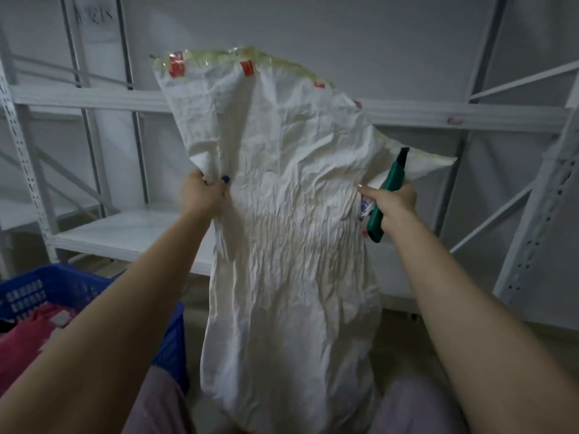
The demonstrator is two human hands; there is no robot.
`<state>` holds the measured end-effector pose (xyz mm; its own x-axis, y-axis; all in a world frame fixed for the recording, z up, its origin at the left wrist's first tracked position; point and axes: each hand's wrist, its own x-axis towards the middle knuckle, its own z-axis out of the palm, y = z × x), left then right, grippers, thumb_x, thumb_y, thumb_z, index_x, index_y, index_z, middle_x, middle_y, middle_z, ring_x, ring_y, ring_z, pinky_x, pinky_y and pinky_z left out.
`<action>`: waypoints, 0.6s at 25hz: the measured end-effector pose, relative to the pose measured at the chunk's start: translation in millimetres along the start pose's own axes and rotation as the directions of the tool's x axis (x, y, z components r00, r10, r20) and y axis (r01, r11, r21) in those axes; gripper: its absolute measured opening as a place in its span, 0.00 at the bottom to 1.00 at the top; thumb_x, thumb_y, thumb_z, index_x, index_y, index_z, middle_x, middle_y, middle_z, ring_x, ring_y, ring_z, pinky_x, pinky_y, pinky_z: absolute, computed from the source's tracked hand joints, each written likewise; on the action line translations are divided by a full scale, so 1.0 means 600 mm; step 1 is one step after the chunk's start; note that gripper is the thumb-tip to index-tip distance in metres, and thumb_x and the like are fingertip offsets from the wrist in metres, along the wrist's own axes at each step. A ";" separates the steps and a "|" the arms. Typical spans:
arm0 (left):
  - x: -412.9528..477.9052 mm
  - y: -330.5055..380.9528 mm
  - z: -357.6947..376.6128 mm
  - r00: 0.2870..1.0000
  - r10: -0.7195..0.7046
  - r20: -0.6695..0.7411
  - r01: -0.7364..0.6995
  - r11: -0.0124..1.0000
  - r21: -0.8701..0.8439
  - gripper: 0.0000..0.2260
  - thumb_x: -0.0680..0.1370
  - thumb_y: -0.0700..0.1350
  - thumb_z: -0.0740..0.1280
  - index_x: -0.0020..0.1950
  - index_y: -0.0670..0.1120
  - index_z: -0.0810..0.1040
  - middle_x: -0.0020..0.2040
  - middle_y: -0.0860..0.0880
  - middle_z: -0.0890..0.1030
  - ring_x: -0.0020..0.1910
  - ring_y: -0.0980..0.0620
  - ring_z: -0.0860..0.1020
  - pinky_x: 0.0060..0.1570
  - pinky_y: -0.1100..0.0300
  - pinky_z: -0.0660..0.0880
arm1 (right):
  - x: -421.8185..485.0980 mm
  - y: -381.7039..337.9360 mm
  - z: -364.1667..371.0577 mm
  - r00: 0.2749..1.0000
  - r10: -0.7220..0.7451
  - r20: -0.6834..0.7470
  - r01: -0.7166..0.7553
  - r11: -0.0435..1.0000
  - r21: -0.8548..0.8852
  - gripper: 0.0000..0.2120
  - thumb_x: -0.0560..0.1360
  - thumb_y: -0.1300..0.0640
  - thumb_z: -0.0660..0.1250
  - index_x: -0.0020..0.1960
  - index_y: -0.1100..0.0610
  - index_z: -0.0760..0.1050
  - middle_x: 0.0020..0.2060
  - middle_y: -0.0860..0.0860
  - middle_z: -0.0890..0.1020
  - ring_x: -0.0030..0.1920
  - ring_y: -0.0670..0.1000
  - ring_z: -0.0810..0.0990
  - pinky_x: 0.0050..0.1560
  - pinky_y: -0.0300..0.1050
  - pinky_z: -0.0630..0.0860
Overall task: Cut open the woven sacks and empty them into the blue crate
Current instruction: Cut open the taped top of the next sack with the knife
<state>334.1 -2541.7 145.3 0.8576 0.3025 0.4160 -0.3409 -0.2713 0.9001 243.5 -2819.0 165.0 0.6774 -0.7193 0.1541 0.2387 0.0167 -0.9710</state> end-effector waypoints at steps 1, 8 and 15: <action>0.002 0.000 -0.003 0.999 -0.022 -0.042 0.024 0.999 0.033 0.17 0.75 0.45 0.69 0.62 0.41 0.74 0.56 0.41 0.80 0.55 0.41 0.78 0.55 0.49 0.76 | 0.003 -0.001 -0.007 0.999 0.011 -0.050 -0.010 1.000 0.015 0.29 0.67 0.61 0.77 0.64 0.64 0.69 0.58 0.56 0.77 0.56 0.53 0.75 0.53 0.40 0.71; 0.007 -0.013 -0.012 0.987 -0.089 -0.134 0.111 0.980 0.164 0.17 0.77 0.43 0.66 0.60 0.34 0.71 0.56 0.37 0.77 0.56 0.37 0.76 0.54 0.50 0.74 | 0.013 -0.025 -0.060 0.925 -0.041 -0.378 0.006 0.996 -0.093 0.25 0.69 0.61 0.74 0.64 0.62 0.72 0.60 0.59 0.78 0.59 0.59 0.78 0.58 0.50 0.75; 0.051 0.007 -0.029 0.995 -0.062 -0.081 0.073 0.986 0.149 0.21 0.72 0.39 0.70 0.61 0.33 0.70 0.55 0.34 0.77 0.55 0.36 0.76 0.54 0.42 0.76 | 0.029 -0.050 -0.088 0.876 -0.098 -0.472 0.057 0.993 -0.100 0.22 0.70 0.63 0.72 0.63 0.61 0.73 0.58 0.58 0.80 0.57 0.59 0.79 0.54 0.49 0.76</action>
<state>352.3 -2517.7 164.2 0.8430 0.3915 0.3689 -0.2159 -0.3818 0.8987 211.6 -2868.5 187.2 0.2417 -0.9596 0.1439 0.2067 -0.0939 -0.9739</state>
